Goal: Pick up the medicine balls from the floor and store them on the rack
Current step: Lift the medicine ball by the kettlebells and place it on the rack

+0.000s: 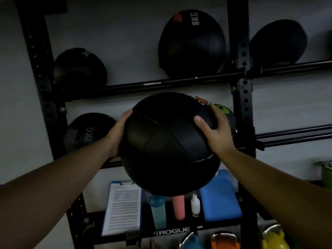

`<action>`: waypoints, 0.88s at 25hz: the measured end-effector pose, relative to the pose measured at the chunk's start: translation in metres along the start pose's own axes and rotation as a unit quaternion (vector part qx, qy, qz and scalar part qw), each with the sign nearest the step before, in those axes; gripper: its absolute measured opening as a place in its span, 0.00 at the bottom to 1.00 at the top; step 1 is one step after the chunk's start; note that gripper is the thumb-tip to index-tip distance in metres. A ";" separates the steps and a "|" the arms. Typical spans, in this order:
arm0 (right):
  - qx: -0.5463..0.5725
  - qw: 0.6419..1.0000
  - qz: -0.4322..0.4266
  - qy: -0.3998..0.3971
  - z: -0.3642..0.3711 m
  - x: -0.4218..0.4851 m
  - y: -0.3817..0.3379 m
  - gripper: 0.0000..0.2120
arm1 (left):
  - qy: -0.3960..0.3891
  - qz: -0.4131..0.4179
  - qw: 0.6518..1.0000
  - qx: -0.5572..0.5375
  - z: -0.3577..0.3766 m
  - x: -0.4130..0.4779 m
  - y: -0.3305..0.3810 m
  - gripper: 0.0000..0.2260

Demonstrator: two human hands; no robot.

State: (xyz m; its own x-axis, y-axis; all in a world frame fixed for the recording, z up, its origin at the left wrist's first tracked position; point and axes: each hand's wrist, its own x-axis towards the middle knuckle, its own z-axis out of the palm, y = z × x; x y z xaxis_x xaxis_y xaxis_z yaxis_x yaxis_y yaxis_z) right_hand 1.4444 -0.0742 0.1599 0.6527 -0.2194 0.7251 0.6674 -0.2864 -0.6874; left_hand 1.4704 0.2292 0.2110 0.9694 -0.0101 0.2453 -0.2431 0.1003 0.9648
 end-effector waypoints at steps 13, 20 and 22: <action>-0.041 0.999 -0.009 -0.030 0.201 0.189 0.121 0.39 | 0.042 0.355 0.881 0.311 -0.122 0.223 -0.047 0.48; -0.028 0.996 -0.002 -0.082 0.206 0.259 0.170 0.28 | 0.007 0.319 0.878 0.357 -0.086 0.278 -0.035 0.51; -0.022 0.997 -0.005 -0.076 0.209 0.269 0.178 0.26 | 0.018 0.310 0.882 0.354 -0.083 0.288 -0.031 0.50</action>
State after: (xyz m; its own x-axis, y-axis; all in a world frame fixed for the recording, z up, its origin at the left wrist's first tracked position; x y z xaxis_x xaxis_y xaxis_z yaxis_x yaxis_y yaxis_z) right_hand 1.8139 0.0108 0.2245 0.6953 -0.0735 0.7149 0.6600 -0.3282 -0.6757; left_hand 1.7605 0.3053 0.2438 0.6400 -0.1386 0.7558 -0.6748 -0.5718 0.4666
